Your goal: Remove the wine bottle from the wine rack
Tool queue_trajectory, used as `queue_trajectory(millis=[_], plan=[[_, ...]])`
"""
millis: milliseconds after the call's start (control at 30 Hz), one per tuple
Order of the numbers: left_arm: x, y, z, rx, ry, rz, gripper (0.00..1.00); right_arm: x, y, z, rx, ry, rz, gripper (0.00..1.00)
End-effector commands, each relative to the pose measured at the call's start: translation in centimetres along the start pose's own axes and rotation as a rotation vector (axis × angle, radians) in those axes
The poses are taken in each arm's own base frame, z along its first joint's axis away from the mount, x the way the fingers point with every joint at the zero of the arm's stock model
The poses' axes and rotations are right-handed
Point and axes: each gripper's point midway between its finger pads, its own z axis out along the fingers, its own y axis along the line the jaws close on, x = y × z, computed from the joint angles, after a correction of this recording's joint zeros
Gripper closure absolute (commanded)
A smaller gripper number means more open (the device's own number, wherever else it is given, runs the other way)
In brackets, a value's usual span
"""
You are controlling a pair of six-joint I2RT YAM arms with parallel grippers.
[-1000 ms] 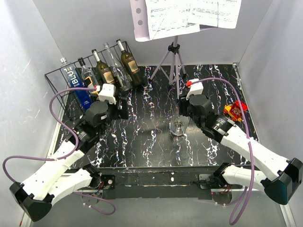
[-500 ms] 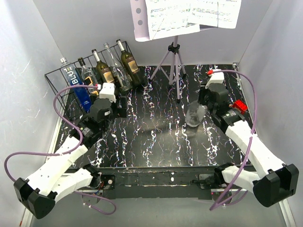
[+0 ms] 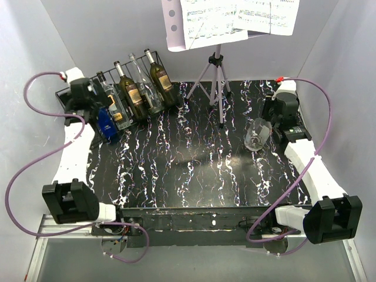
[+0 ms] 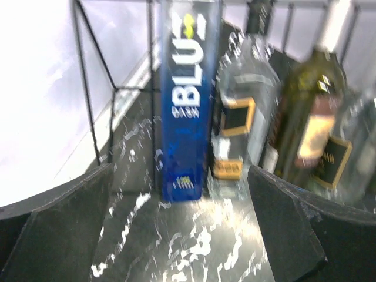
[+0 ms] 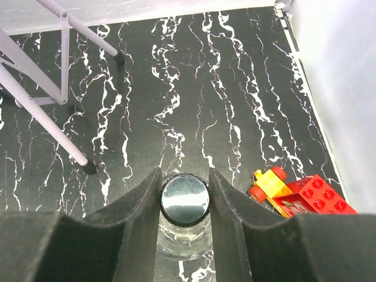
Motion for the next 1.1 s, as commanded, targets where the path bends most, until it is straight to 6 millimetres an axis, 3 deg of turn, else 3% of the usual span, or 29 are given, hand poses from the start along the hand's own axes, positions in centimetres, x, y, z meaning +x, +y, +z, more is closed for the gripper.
queue_trajectory(millis=[0, 100, 400, 500, 633, 900, 1067], plan=[[-5.5, 2.3, 1.8, -0.014, -0.062, -0.092, 0.02, -5.5, 0.5, -0.9, -0.032, -0.144, 0.054, 0.58], [-6.8, 3.3, 4.3, -0.076, -0.048, -0.066, 0.02, -5.9, 0.4, -1.4, -0.035, -0.143, 0.055, 0.38], [-8.3, 1.2, 11.1, -0.045, -0.058, -0.09, 0.02, -8.1, 0.8, -4.6, -0.093, -0.166, 0.073, 0.17], [-8.4, 0.5, 12.8, -0.041, -0.049, -0.104, 0.03, -8.6, 0.6, -6.5, -0.108, -0.186, 0.101, 0.16], [-7.7, 1.2, 14.2, -0.092, -0.042, -0.105, 0.05, -9.2, 1.0, -8.6, -0.162, -0.242, 0.121, 0.14], [-3.5, 0.9, 16.9, -0.103, 0.045, -0.11, 0.13, -11.5, 1.3, -11.6, -0.221, -0.316, 0.151, 0.14], [-3.3, 0.6, 17.8, -0.09, 0.037, -0.098, 0.18, -12.1, 2.5, -12.6, -0.295, -0.325, 0.164, 0.16]])
